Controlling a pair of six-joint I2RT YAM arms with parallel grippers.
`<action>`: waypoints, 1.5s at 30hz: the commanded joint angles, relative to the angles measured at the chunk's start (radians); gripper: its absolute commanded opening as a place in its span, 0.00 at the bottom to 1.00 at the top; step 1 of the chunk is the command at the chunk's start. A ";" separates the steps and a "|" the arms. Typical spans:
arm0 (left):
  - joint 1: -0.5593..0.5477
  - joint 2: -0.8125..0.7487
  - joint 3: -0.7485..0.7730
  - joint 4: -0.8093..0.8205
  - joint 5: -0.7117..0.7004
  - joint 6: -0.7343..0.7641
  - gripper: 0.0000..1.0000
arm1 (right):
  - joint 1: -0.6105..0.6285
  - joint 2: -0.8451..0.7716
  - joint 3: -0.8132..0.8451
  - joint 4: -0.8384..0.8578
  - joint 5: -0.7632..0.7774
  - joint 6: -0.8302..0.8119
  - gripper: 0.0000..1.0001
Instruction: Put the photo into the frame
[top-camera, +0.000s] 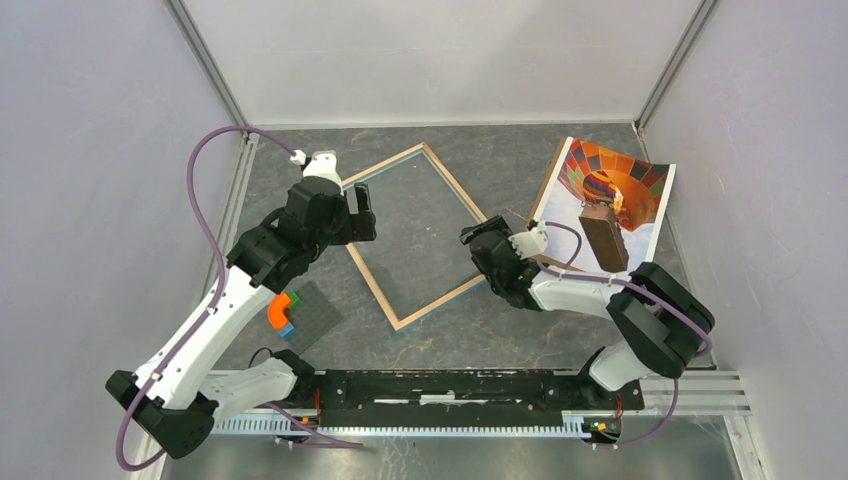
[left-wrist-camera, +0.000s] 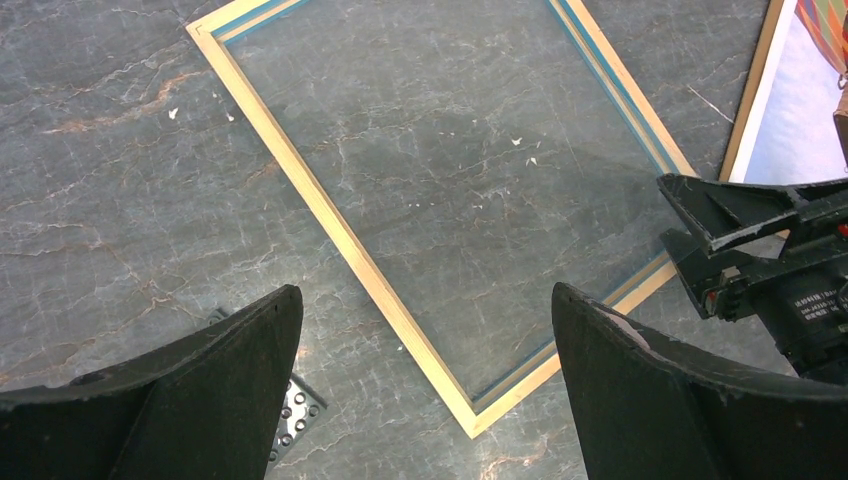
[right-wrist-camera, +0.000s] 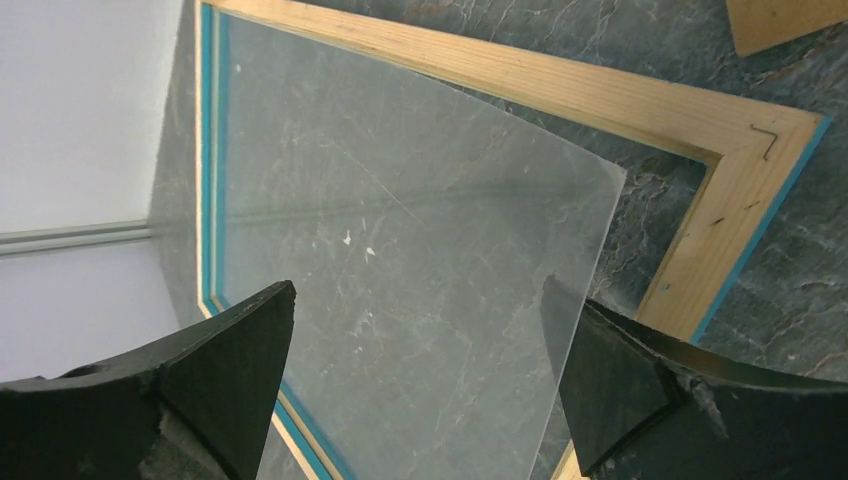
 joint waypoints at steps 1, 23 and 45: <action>-0.006 -0.023 -0.006 0.028 -0.018 0.060 1.00 | 0.001 0.024 0.112 -0.243 -0.030 0.044 0.98; -0.005 -0.029 -0.014 0.028 -0.002 0.051 1.00 | -0.031 -0.138 0.173 -0.590 0.061 -0.341 0.98; -0.009 0.280 -0.091 0.246 0.870 -0.024 1.00 | -0.946 -0.227 0.189 -0.454 -0.614 -1.326 0.98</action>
